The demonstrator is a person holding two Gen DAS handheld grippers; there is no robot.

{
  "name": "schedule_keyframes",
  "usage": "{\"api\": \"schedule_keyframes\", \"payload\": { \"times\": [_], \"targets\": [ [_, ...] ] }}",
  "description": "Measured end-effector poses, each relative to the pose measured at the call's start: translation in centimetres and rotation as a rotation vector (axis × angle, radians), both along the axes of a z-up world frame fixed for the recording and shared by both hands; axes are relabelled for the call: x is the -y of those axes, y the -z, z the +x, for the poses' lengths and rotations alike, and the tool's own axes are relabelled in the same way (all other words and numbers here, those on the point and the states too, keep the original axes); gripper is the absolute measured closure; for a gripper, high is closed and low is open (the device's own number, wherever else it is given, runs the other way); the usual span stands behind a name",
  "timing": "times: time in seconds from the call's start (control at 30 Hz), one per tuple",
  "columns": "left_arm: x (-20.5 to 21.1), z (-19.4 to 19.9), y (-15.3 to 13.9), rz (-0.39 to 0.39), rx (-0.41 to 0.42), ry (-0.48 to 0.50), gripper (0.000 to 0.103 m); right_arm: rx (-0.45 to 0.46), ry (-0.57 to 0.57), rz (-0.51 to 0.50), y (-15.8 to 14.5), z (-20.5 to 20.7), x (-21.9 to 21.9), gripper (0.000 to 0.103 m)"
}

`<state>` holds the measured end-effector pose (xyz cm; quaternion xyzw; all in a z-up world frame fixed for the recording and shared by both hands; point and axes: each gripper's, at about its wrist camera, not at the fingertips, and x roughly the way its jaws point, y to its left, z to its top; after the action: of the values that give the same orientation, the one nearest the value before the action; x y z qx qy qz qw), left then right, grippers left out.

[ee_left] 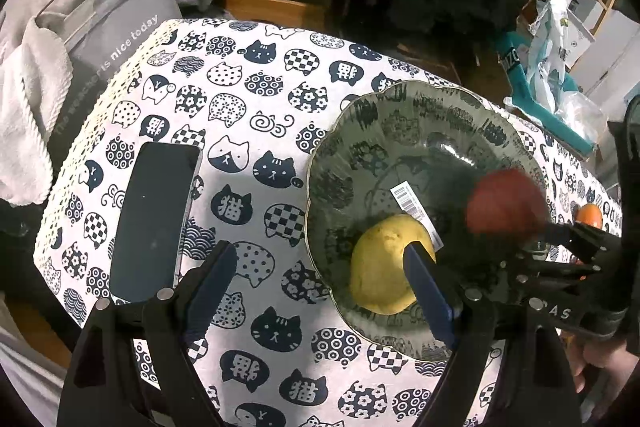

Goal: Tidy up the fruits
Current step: 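Lower the mango into the bowl with the left tool while the right tool lowers the apple in, then open both tools and lift them away from the bowl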

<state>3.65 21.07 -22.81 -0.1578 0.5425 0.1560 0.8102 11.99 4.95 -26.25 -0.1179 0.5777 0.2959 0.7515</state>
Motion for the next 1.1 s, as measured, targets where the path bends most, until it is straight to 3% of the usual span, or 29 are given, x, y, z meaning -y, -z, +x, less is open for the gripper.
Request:
{"api": "schedule_keyframes", "payload": {
  "times": [0.43, 0.77, 1.1],
  "targets": [
    [1.0, -0.2, -1.2, -0.002, 0.017, 0.018, 0.016, 0.092, 0.030, 0.051, -5.1, 0.0, 1.5, 0.030],
    [3.5, -0.5, -5.0, -0.005, 0.095, 0.064, 0.016, 0.191, 0.087, 0.095, -10.0, -1.0, 5.0, 0.029],
    [6.2, -1.3, -8.1, 0.046, 0.156, 0.138, 0.016, 0.283, 0.131, 0.138, -14.7, -3.0, 8.6, 0.025]
  ]
}}
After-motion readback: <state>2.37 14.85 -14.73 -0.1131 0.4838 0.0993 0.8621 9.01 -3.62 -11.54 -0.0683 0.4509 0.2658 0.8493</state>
